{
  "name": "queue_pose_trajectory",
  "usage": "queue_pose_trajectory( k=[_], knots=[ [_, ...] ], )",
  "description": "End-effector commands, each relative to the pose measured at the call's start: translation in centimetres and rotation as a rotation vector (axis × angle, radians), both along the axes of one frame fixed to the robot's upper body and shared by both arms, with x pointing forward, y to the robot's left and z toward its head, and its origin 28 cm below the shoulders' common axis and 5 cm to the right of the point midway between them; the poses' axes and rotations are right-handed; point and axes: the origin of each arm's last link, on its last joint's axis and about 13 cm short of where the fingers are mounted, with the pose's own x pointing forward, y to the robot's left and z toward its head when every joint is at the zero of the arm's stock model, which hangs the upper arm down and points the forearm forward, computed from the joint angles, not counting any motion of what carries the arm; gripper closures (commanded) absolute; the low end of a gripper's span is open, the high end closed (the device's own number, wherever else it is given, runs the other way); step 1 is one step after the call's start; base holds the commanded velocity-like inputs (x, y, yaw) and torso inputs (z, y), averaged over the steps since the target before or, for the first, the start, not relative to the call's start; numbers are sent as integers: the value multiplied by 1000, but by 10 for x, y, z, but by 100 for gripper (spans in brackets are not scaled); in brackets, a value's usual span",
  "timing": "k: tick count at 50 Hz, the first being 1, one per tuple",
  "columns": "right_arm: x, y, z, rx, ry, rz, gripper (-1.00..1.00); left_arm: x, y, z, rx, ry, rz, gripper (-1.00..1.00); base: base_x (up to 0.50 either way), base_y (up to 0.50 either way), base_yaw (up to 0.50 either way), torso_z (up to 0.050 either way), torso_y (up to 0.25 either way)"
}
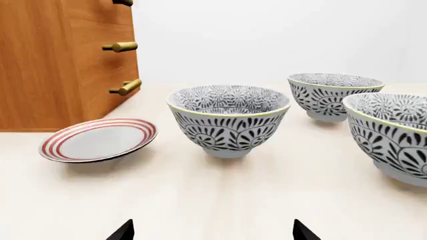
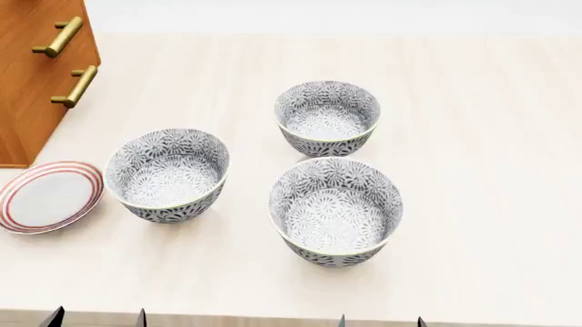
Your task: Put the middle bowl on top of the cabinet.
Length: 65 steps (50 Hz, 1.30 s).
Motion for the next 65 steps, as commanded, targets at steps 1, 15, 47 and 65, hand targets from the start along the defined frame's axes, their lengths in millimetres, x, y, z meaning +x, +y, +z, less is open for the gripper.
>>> queue_pose_trajectory(
  k=[1, 15, 47, 65],
  knots=[
    [0, 0, 1, 0, 0, 0, -100, 0, 0, 2, 0, 0, 0, -100, 0, 0, 0, 0, 0],
    [1, 2, 3, -9, -11, 7, -100, 2, 0, 1, 29, 7, 12, -100, 0, 0, 0, 0, 0],
    [-100, -74, 100, 12, -451, -443, -100, -10, 2, 97, -70, -268, 34, -100, 0, 1, 0, 0, 0],
    [-103, -73, 103, -2, -467, -451, -100, -11, 4, 99, -59, -280, 34, -100, 0, 486, 0, 0, 0]
  ],
)
